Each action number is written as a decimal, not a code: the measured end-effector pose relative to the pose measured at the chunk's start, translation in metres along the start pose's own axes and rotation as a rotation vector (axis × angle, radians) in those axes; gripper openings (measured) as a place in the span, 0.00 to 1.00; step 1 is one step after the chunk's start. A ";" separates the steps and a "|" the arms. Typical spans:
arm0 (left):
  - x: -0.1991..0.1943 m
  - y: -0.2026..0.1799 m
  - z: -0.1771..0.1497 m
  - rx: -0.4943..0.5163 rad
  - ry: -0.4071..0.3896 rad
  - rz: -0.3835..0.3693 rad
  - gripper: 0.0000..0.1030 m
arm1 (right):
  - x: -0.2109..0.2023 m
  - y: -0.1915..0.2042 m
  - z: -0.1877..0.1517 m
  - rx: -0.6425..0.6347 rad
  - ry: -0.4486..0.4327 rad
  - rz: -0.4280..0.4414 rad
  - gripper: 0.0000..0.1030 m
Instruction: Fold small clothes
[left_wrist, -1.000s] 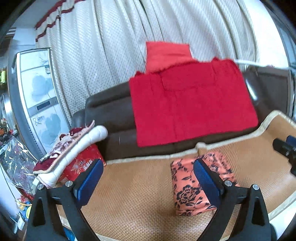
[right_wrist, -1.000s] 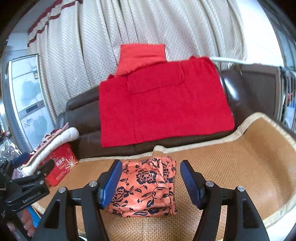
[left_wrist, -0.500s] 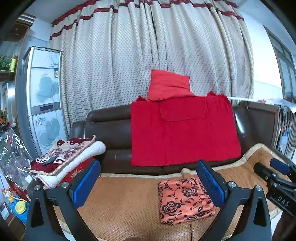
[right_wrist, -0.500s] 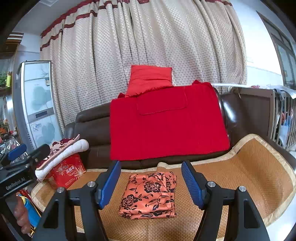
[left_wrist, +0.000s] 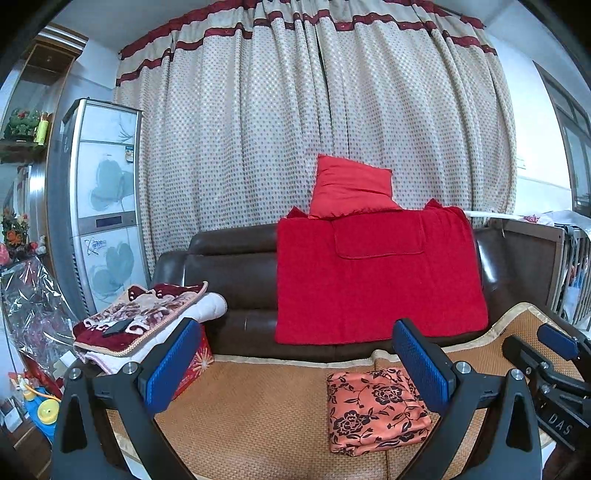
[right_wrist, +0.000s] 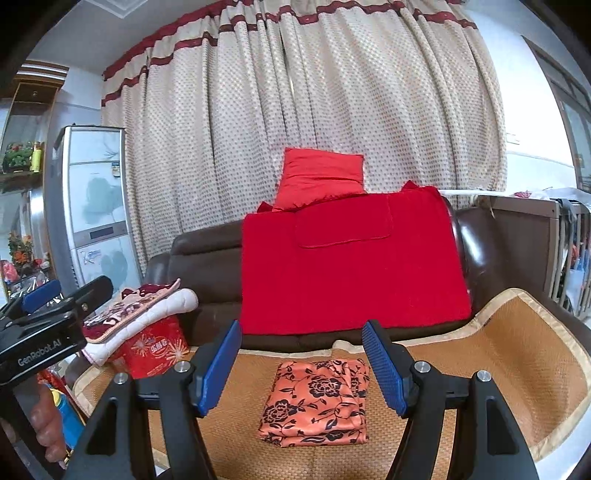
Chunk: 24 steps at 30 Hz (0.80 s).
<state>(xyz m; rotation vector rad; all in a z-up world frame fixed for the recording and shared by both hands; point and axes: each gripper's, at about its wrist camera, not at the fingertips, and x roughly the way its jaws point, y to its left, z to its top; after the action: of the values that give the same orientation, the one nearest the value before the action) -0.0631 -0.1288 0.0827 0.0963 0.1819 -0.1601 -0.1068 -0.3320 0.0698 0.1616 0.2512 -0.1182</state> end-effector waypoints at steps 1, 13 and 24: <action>0.000 0.001 0.000 -0.001 -0.001 0.001 1.00 | 0.001 0.002 0.000 -0.003 0.003 0.004 0.70; -0.006 0.005 0.001 -0.002 -0.016 0.012 1.00 | 0.002 0.024 -0.005 -0.047 0.013 -0.016 0.70; -0.018 0.013 0.004 -0.010 -0.039 0.012 1.00 | -0.005 0.028 -0.002 -0.056 0.003 -0.011 0.70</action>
<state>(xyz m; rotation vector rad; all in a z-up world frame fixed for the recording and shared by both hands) -0.0780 -0.1134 0.0913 0.0841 0.1433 -0.1491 -0.1081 -0.3037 0.0727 0.1044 0.2585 -0.1218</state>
